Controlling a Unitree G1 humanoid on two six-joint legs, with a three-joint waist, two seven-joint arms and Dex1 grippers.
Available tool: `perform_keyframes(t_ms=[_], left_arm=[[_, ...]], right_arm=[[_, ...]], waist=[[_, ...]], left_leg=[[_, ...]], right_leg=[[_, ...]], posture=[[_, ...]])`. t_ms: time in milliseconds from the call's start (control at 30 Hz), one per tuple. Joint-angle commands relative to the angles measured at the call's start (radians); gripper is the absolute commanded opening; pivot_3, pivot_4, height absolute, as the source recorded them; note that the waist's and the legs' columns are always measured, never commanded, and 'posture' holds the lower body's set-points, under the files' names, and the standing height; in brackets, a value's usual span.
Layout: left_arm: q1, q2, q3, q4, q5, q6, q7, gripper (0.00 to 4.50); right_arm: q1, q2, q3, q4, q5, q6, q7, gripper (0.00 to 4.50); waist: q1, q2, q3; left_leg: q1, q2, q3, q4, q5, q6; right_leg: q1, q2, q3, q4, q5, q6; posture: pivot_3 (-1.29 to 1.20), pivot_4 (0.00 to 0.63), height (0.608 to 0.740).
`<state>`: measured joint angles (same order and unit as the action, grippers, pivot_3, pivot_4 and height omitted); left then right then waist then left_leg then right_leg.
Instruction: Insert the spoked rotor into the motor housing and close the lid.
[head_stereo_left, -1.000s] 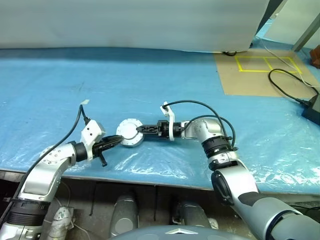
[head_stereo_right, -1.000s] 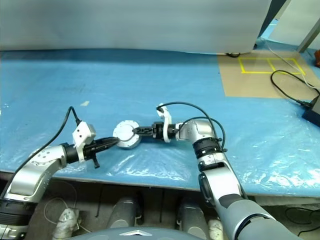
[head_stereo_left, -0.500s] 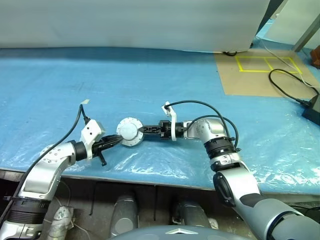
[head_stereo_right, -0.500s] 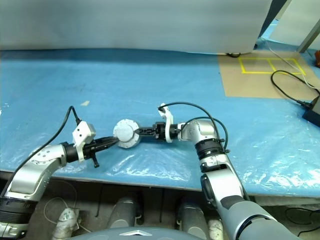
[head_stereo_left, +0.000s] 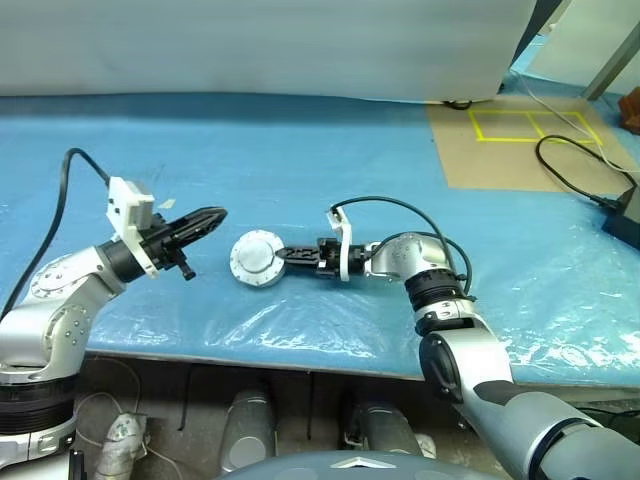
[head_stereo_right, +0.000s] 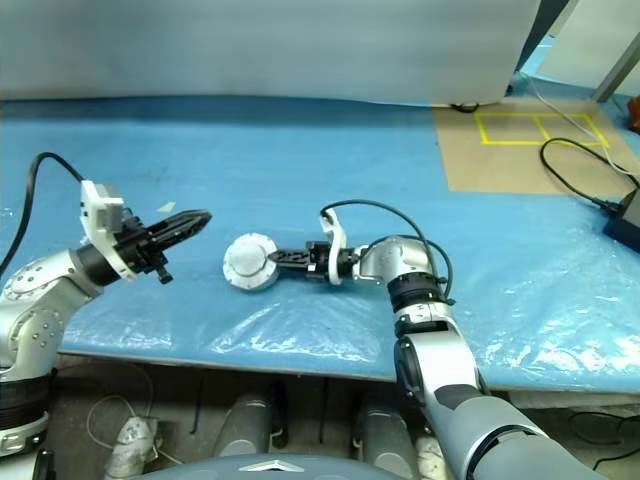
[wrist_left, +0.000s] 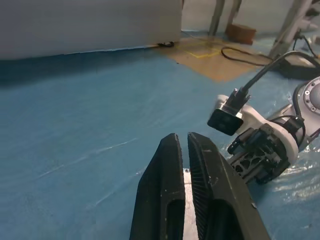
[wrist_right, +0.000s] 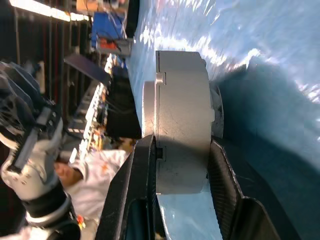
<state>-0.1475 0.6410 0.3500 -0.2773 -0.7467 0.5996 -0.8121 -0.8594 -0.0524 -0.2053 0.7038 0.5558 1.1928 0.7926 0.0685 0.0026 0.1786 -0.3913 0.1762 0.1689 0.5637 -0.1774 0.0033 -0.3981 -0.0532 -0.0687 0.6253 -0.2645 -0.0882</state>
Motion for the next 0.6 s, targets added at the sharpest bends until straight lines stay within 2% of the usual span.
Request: perform_keyframes(t_ms=[33, 133, 267, 300, 367, 600], left_arm=[[0.018, -0.009, 0.098, -0.007, -0.121, 0.079, 0.057, 0.34], [0.045, -0.025, 0.157, 0.009, -0.191, 0.133, 0.116, 0.34], [0.078, -0.062, 0.165, -0.011, -0.222, 0.135, 0.158, 0.34], [0.075, -0.079, 0.168, -0.014, -0.243, 0.138, 0.176, 0.7], [0.063, -0.116, 0.18, -0.018, -0.314, 0.157, 0.212, 1.12], [0.042, -0.2, 0.202, -0.018, -0.462, 0.154, 0.315, 3.54]], right_arm=[[-0.052, 0.009, -0.087, -0.046, 0.098, 0.03, -0.007, 1.08], [-0.06, 0.011, -0.142, -0.086, 0.145, 0.07, -0.038, 1.08], [-0.083, 0.022, -0.21, -0.13, 0.208, 0.12, -0.086, 1.08], [-0.088, 0.026, -0.223, -0.142, 0.222, 0.129, -0.099, 1.08], [-0.107, 0.032, -0.251, -0.163, 0.252, 0.145, -0.126, 1.08], [-0.151, 0.045, -0.309, -0.197, 0.327, 0.174, -0.204, 1.08]], waist=[[0.001, 0.0, 0.0], [0.001, 0.0, 0.0], [0.003, 0.0, 0.0], [0.003, 0.0, 0.0], [0.005, 0.0, 0.0], [0.01, -0.001, 0.0]], left_leg=[[-0.002, 0.0, 0.0, 0.0, 0.0, 0.0], [-0.005, 0.001, -0.001, 0.001, 0.0, 0.0], [-0.006, 0.002, -0.001, 0.001, 0.0, 0.0], [-0.007, 0.002, -0.001, 0.001, 0.0, 0.0], [-0.009, 0.003, -0.002, 0.003, 0.0, 0.0], [-0.01, 0.003, -0.003, 0.006, -0.002, -0.003]], right_leg=[[-0.002, 0.0, 0.0, 0.001, 0.001, 0.001], [-0.004, 0.0, -0.002, 0.002, 0.002, 0.003], [-0.005, 0.001, -0.003, 0.001, 0.002, 0.003], [-0.005, 0.0, -0.004, 0.001, 0.002, 0.003], [-0.005, 0.0, -0.005, 0.001, 0.002, 0.003], [-0.005, 0.001, -0.006, 0.002, 0.002, 0.003]], posture=[[0.0, 0.15, 0.74], [0.0, 0.15, 0.74], [0.0, 0.15, 0.74], [0.0, 0.15, 0.74], [0.0, 0.15, 0.74], [0.0, 0.15, 0.74]])
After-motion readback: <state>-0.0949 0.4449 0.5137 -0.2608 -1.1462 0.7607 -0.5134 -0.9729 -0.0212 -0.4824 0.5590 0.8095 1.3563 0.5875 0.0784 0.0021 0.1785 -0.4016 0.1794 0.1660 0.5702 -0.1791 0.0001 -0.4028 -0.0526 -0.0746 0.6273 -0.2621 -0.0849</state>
